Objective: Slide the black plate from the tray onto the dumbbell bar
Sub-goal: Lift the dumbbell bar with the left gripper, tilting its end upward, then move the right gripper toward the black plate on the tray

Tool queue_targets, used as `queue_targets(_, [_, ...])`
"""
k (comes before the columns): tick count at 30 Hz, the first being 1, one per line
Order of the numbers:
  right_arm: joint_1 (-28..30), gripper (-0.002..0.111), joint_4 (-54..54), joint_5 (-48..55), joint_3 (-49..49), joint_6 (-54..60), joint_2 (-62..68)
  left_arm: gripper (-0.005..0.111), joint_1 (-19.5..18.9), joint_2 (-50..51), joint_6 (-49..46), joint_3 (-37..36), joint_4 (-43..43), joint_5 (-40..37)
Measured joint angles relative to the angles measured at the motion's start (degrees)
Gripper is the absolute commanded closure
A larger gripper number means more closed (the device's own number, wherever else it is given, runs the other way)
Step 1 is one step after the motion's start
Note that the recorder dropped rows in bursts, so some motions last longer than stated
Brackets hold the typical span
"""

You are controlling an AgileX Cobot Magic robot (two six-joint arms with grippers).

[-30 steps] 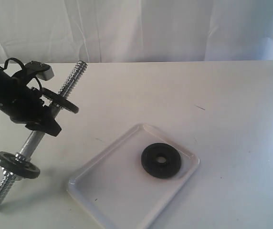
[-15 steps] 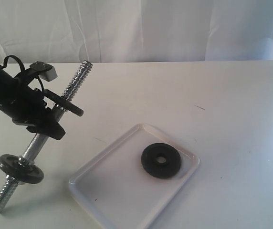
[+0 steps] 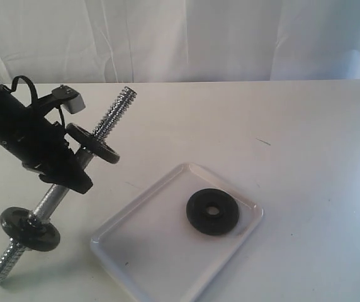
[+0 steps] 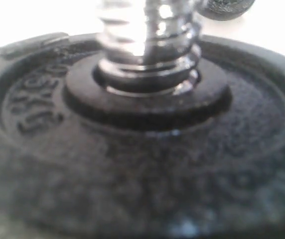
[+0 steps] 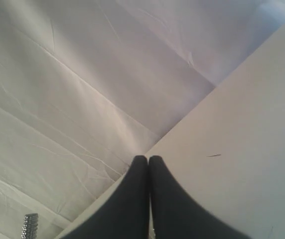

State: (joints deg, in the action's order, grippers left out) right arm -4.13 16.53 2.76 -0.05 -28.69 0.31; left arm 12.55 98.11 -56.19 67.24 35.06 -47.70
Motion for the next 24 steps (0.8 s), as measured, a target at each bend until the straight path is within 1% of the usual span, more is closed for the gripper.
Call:
queue_targets(5, [-1.0,0.108,2.0,6.6,0.0,8.0,0.0,0.107,0.0,0.0,-3.2,0.0,0.1,-2.8])
queue_targets(7, [-2.2,0.108,4.1,7.1,-0.1,11.3,1.1,0.107,0.0,0.0,-4.6,0.0,0.2,-3.8])
queue_targets(13, [-5.1,0.108,6.0,8.2,-3.8,16.1,11.8,0.107,0.0,0.0,-10.5,0.0,2.0,-7.6])
queue_targets(16, [-6.0,0.108,6.3,8.8,-10.5,19.2,17.9,0.107,0.0,0.0,-14.0,0.0,2.9,-9.8])
queue_targets(19, [-6.5,0.108,6.5,10.5,-19.5,25.6,25.0,0.107,0.0,-0.1,-17.1,0.0,3.7,-12.0])
queue_targets(24, [-6.7,0.108,6.5,18.8,-34.1,36.6,38.3,0.107,0.0,-0.2,-20.0,0.0,4.2,-13.6])
